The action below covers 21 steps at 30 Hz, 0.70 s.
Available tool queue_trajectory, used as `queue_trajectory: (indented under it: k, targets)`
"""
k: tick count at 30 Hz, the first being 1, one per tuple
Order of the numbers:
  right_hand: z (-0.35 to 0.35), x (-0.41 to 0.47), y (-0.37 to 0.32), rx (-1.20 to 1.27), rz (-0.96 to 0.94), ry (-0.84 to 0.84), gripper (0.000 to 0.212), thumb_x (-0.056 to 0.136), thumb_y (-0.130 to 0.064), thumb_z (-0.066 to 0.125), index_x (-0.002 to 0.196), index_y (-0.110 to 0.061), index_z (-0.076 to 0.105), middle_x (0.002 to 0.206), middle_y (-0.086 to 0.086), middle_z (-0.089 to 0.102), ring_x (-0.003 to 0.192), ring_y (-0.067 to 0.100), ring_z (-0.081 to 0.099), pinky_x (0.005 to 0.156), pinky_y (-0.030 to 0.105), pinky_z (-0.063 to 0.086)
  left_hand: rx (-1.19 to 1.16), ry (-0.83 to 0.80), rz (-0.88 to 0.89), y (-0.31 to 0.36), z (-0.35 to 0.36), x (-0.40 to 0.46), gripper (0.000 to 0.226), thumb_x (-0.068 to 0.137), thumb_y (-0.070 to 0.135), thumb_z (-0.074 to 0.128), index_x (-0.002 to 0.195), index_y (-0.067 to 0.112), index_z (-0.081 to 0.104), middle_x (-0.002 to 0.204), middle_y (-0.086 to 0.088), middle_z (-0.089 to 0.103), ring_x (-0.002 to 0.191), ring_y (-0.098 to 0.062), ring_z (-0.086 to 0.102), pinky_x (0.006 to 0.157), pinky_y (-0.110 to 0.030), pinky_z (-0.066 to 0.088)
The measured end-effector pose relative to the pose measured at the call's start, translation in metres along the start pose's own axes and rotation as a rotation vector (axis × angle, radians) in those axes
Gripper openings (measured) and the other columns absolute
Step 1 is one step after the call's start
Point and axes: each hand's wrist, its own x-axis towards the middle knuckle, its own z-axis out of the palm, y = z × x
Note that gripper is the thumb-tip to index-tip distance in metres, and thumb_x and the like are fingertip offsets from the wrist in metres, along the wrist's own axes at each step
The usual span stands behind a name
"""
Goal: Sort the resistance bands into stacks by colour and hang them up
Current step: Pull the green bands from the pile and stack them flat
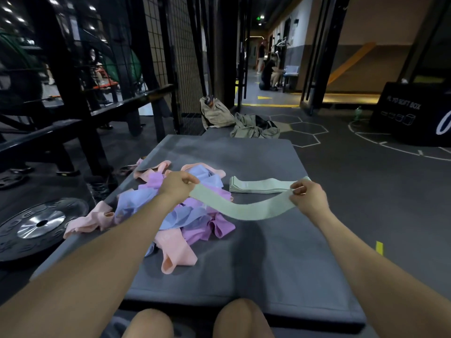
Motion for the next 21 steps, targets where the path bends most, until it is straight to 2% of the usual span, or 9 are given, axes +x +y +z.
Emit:
queue_trajectory:
  k: [2,4,6,9,11,13,17,19,21]
  targets:
    - [-0.005,0.01,0.012,0.004,0.042,0.035,0.031,0.08,0.001,0.062,0.111,-0.002,0.064,0.09,0.013,0.064,0.088,0.026,0.059,0.074,0.024,0.043,0.011,0.054,-0.002,0.004,0.01,0.008,0.023,0.088,-0.002,0.052,0.106,0.003,0.066,0.066,-0.002,0.048,0.051,-0.004,0.053,0.052,-0.016,0.043]
    - [-0.01,0.024,0.027,-0.003,0.079,0.059,0.034,0.08,-0.003,0.067,0.113,0.001,0.064,0.103,0.019,0.067,0.102,0.031,0.061,0.083,0.027,0.042,0.02,0.093,0.002,0.01,0.021,0.018,0.033,0.085,-0.002,0.056,0.117,0.005,0.058,0.086,-0.022,0.06,0.081,-0.027,0.063,0.071,-0.031,0.049]
    - [-0.016,0.039,0.042,0.029,0.135,0.079,0.032,0.079,-0.005,0.07,0.11,0.002,0.067,0.106,0.018,0.068,0.102,0.029,0.062,0.079,0.024,0.039,0.016,0.125,-0.025,0.013,0.036,0.032,0.035,0.084,0.003,0.061,0.119,0.006,0.056,0.108,-0.027,0.061,0.101,-0.039,0.059,0.087,-0.042,0.048]
    - [-0.024,0.059,0.059,0.06,0.217,0.085,0.024,0.077,-0.005,0.071,0.1,0.002,0.07,0.088,0.015,0.065,0.079,0.021,0.057,0.063,0.022,0.04,0.037,0.132,-0.031,0.02,0.059,0.05,0.009,0.083,0.005,0.063,0.092,0.005,0.066,0.097,-0.023,0.064,0.095,-0.033,0.059,0.09,-0.038,0.047]
    - [-0.029,0.073,0.066,0.071,0.227,0.081,0.014,0.077,-0.003,0.07,0.09,0.002,0.069,0.079,0.011,0.061,0.068,0.019,0.052,0.048,0.016,0.039,0.023,0.13,-0.033,0.024,0.075,0.062,0.017,0.084,0.007,0.064,0.1,0.003,0.067,0.101,-0.019,0.067,0.099,-0.033,0.061,0.087,-0.034,0.046]
    - [-0.032,0.087,0.071,0.087,0.224,0.097,0.007,0.077,-0.003,0.07,0.083,-0.007,0.068,0.072,0.007,0.06,0.058,0.014,0.05,0.041,0.009,0.037,0.018,0.127,-0.037,0.028,0.088,0.072,0.026,0.086,0.009,0.062,0.111,0.002,0.064,0.108,-0.015,0.067,0.104,-0.031,0.06,0.087,-0.03,0.044]
    - [-0.034,0.111,0.079,0.223,0.219,0.102,0.009,0.077,0.004,0.066,0.084,-0.001,0.069,0.05,0.0,0.056,0.033,0.0,0.048,0.037,0.011,0.039,-0.085,0.128,-0.047,0.035,0.106,0.097,0.022,0.085,0.006,0.062,0.106,-0.001,0.063,0.108,-0.022,0.066,0.104,-0.037,0.061,0.091,-0.038,0.046]
    - [-0.033,0.119,0.078,0.299,0.2,0.079,0.005,0.078,0.005,0.064,0.08,0.001,0.067,0.056,0.004,0.059,0.037,-0.002,0.052,0.042,0.009,0.043,-0.124,0.111,-0.054,0.04,0.113,0.11,0.015,0.084,0.009,0.061,0.098,0.003,0.063,0.105,-0.024,0.066,0.102,-0.039,0.061,0.09,-0.043,0.048]
    - [-0.03,0.129,0.079,0.423,0.202,0.071,0.01,0.081,0.002,0.059,0.073,0.001,0.066,0.052,0.002,0.063,0.05,0.005,0.061,0.048,0.011,0.048,-0.173,0.105,-0.077,0.045,0.118,0.119,0.02,0.08,0.028,0.057,0.081,0.008,0.062,0.101,-0.023,0.067,0.099,-0.037,0.062,0.09,-0.044,0.048]
